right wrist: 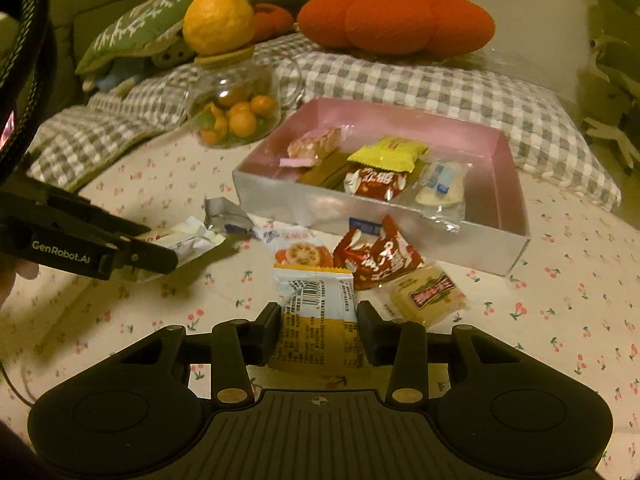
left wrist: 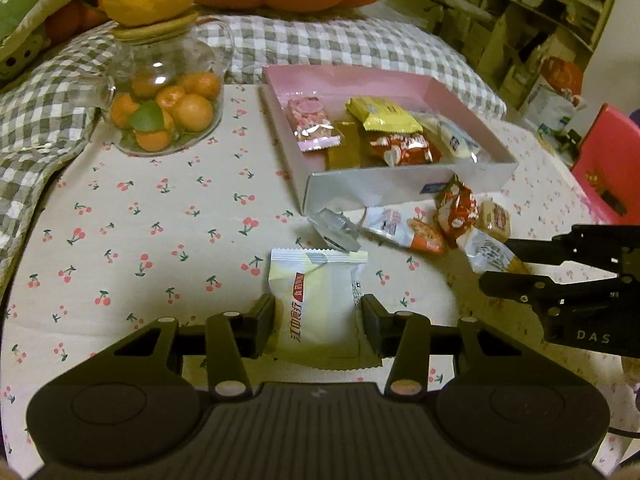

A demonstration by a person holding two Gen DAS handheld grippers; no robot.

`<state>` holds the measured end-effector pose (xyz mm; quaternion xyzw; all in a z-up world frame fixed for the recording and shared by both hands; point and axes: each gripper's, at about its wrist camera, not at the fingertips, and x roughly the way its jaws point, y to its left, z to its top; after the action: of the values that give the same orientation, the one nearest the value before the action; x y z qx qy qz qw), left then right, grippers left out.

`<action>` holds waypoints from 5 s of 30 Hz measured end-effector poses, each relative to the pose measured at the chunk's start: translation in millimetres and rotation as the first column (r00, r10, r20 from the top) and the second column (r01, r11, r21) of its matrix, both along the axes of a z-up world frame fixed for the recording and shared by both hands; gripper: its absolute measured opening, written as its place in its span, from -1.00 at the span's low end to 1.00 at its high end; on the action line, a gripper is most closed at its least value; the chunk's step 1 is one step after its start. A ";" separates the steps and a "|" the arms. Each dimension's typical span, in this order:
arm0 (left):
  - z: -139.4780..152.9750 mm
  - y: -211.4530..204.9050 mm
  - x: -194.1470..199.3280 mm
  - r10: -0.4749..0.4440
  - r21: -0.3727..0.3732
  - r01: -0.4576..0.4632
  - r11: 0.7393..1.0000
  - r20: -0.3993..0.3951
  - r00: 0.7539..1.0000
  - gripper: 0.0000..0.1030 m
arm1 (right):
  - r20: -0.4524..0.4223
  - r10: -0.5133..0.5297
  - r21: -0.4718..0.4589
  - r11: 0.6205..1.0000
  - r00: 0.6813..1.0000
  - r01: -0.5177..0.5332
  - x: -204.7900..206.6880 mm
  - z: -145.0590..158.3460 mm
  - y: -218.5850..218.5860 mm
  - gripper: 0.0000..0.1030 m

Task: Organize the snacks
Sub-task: 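Lift the cream pack and yellow-label pack and carry both over the box, then lower both snacks into the box and open both tools, then move both tools back toward the silver pack and remaining snacks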

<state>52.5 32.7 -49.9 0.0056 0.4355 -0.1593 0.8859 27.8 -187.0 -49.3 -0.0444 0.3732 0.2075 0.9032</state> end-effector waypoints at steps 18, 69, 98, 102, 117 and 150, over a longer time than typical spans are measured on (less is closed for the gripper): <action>30.7 15.8 -0.9 0.060 -0.159 -0.055 0.986 0.028 0.998 -0.16 | 0.016 -0.094 0.123 0.988 0.995 0.092 8.1 28.3 -29.5 -0.24; 15.8 -95.6 145.9 0.142 -0.049 -0.137 0.989 0.102 0.985 -0.16 | -0.191 -0.367 0.384 0.826 0.910 0.413 129.0 -4.1 -103.6 -0.20; 34.8 -77.5 119.2 0.137 -0.055 -0.132 0.990 0.115 0.984 0.31 | -0.140 -0.347 0.374 0.849 0.927 0.375 109.4 19.7 -102.6 0.29; 36.2 -75.4 108.9 0.131 -0.060 -0.126 0.990 0.108 0.985 0.34 | -0.130 -0.340 0.354 0.862 0.931 0.364 101.3 23.7 -100.0 0.33; 38.9 -65.2 55.9 0.095 -0.054 -0.091 0.994 0.084 0.992 0.88 | -0.093 -0.319 0.275 0.902 0.943 0.333 63.0 34.9 -99.9 0.66; -33.5 -3.7 -11.6 0.036 0.114 -0.044 0.993 0.073 0.997 0.99 | -0.096 -0.139 -0.045 0.990 0.986 0.135 -2.2 -33.7 -52.6 0.85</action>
<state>40.8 29.0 -83.5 0.0535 0.4124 -0.1158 0.9020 25.6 -239.6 -83.0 -0.0258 0.4237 0.1396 0.8946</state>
